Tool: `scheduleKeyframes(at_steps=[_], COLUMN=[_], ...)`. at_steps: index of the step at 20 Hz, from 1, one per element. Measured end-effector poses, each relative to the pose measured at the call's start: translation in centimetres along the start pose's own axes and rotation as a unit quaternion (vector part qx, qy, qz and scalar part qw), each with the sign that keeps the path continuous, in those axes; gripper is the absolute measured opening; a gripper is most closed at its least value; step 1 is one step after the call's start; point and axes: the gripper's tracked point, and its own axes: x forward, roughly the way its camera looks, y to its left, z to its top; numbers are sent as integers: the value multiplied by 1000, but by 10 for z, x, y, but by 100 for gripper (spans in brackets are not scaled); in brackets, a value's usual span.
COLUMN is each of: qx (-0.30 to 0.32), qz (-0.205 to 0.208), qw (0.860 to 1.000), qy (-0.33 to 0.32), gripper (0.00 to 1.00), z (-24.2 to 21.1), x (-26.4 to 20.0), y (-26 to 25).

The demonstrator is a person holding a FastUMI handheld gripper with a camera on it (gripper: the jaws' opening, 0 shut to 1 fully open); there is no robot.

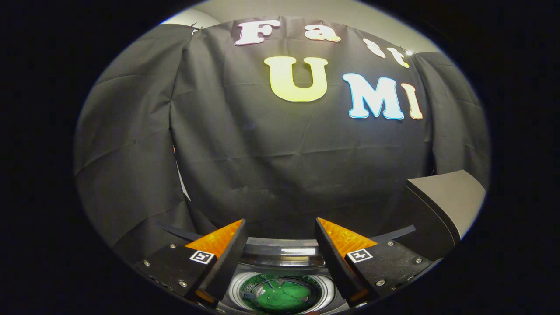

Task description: Put the clothes into the washing machine and then close the washing machine lid.

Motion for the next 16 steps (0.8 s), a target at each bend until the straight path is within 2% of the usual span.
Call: scheduleKeyframes(at_steps=[9, 16], qx=[-1, -25], qz=[6, 32], qw=[1000, 999], qy=[-12, 4], gripper=[94, 93], z=[-33, -105], x=[-37, -78], y=[5, 13])
